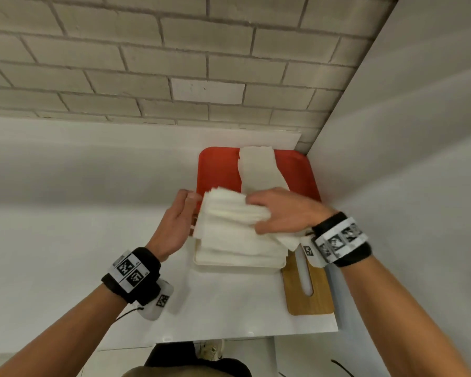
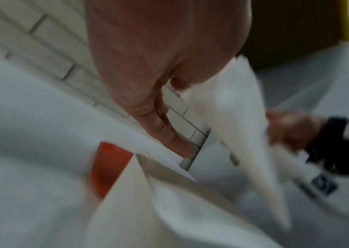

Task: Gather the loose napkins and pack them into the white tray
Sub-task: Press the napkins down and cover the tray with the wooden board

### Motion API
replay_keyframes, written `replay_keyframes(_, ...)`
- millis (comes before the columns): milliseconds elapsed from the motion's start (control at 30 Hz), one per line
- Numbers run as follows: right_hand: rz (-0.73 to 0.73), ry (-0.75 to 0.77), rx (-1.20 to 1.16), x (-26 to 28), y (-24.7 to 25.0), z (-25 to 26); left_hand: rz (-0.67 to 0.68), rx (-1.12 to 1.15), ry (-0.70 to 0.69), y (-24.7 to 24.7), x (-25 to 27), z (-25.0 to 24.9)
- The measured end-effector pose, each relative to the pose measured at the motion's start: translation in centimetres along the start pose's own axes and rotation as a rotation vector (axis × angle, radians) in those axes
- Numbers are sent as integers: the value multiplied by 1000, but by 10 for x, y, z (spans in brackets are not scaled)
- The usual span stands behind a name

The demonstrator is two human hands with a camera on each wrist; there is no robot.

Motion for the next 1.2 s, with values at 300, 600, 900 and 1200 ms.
replay_keyframes(300, -72, 33, 262, -23, -65, -5, 31, -142, 144, -11, 4, 32)
replay_keyframes(600, -135, -39, 227, -20, -86, -5, 87, -358, -154, -39, 7, 24)
replay_keyframes(900, -207, -251, 90, 6, -86, -39, 173, -505, -179, -48, 12, 25)
replay_keyframes(1200, -545, -284, -103, 24, -80, -35, -9, -999, -656, -51, 13, -18)
Point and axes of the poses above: each hand's wrist, its own x-axis away from the middle knuckle, its own y-axis out of the back of the hand, z = x × y, the point moved 5 cm from there along -x, towards the middle knuckle, and after that the axes turned 2 degrees about x, right-handed, at the moved point
